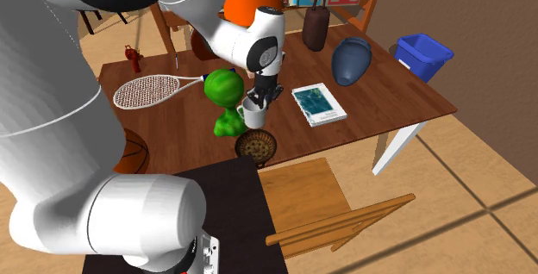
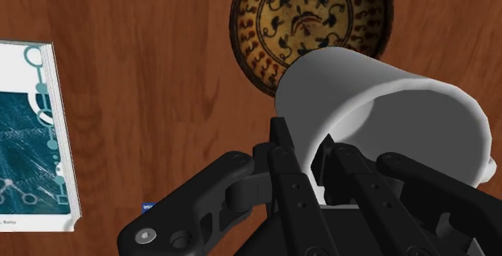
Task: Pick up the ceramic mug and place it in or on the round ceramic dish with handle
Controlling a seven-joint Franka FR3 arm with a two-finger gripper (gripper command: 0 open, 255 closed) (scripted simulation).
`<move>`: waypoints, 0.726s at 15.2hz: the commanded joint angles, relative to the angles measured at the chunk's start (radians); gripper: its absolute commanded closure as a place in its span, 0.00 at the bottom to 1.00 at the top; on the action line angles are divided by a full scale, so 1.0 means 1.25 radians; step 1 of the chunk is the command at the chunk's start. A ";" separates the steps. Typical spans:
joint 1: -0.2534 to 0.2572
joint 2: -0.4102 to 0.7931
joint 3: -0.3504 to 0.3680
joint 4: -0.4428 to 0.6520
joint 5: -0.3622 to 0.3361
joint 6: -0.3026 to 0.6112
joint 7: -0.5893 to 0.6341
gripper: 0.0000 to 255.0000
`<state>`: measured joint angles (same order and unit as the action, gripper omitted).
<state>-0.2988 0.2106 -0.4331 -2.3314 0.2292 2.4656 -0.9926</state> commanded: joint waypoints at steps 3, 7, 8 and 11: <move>0.017 -0.112 -0.022 -0.137 -0.065 0.040 0.039 1.00; 0.011 -0.066 -0.009 -0.139 -0.020 0.081 0.004 1.00; 0.010 -0.054 -0.005 -0.138 -0.007 0.091 -0.005 1.00; 0.002 -0.017 0.009 -0.137 0.031 0.120 -0.033 1.00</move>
<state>-0.2913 0.1724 -0.4280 -2.5051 0.2506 2.6044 -1.0195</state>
